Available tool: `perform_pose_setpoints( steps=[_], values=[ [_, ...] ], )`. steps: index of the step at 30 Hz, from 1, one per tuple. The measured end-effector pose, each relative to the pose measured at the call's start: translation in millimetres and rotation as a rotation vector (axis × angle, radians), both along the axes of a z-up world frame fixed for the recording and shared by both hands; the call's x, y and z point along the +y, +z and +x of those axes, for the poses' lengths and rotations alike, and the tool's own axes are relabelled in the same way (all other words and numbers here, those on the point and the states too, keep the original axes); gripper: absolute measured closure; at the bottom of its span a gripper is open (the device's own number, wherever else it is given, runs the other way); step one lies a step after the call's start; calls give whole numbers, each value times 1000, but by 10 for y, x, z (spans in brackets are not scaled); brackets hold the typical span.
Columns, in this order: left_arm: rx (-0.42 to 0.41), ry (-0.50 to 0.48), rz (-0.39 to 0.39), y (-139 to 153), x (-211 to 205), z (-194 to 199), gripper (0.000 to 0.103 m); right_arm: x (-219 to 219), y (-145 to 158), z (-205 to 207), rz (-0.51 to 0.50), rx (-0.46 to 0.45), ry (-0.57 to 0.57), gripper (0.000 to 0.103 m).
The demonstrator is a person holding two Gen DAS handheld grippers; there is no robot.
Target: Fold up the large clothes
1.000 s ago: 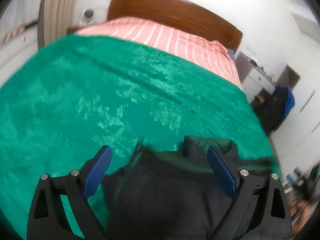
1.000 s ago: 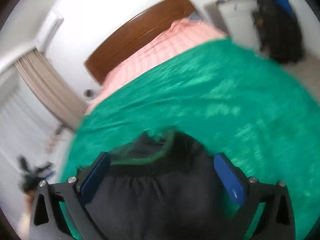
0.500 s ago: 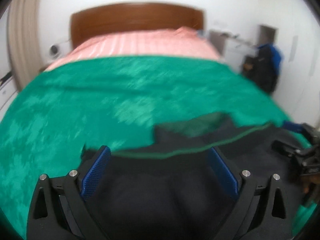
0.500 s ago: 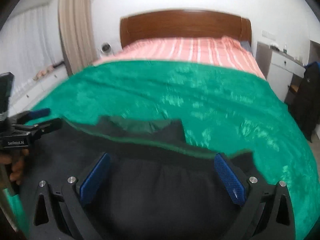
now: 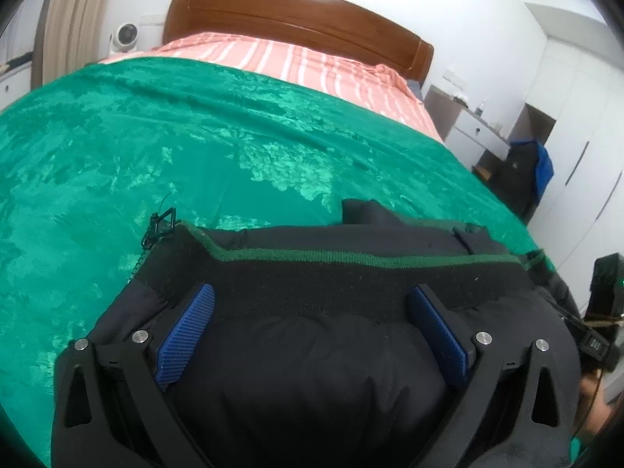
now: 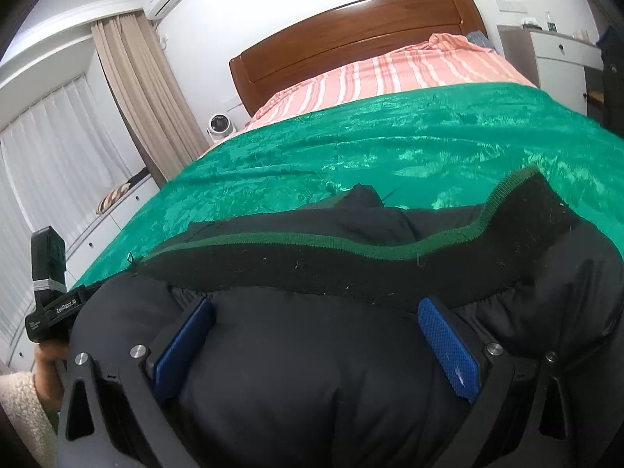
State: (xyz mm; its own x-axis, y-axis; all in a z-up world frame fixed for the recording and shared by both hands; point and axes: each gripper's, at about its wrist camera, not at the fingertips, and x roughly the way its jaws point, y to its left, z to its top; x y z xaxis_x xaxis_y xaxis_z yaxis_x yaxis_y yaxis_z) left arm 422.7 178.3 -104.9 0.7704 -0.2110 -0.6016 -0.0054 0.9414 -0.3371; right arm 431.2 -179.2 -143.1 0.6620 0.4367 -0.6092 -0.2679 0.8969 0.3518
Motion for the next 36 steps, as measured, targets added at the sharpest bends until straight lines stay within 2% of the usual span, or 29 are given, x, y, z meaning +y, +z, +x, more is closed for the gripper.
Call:
perform_pose_setpoints(
  steps=[6, 32, 36],
  values=[
    [5, -9, -28, -29, 4, 17, 2, -12, -11, -19, 25, 1, -1, 1],
    [1, -13, -57, -81, -7, 5, 3, -83, -68, 3, 112, -2, 3, 1],
    [22, -10, -46, -43, -18, 12, 3, -77, -42, 21, 111, 11, 7, 1]
  ],
)
